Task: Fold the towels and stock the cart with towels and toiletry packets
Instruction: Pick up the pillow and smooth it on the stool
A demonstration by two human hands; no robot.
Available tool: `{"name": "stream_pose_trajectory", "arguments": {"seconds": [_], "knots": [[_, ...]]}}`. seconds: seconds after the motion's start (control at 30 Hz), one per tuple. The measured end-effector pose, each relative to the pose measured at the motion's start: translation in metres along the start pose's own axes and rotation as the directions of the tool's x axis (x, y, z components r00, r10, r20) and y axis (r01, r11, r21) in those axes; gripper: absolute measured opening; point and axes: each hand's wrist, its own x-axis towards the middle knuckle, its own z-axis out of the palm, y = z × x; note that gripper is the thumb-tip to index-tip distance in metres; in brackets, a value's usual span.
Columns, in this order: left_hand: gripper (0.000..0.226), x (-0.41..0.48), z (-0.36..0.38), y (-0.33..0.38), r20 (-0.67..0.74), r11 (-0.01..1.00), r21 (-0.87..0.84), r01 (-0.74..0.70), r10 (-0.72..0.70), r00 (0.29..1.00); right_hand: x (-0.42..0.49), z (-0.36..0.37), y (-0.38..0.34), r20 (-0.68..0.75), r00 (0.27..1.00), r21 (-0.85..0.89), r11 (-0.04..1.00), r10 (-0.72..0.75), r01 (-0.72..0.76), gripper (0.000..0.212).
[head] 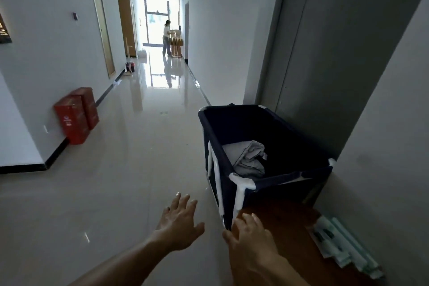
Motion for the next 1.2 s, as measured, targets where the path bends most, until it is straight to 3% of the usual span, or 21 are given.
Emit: {"name": "stream_pose_trajectory", "arguments": {"seconds": [0.5,0.8,1.2], "knots": [[0.085,0.318,-0.095,-0.093,-0.016,0.977,0.004,-0.212,0.212,0.977,0.304,-0.055,-0.075,-0.009,0.993,0.107,0.988,0.116,-0.115,0.07],[0.083,0.521,-0.106,-0.034,0.047,0.925,0.08,-0.372,0.369,0.928,0.475,-0.079,0.002,-0.065,0.963,0.234,0.942,0.26,-0.238,0.071],[0.086,0.771,-0.082,0.05,0.287,0.855,0.125,-0.503,0.454,0.844,0.642,-0.108,0.107,0.06,0.883,0.437,0.782,0.466,-0.443,0.071]]}}
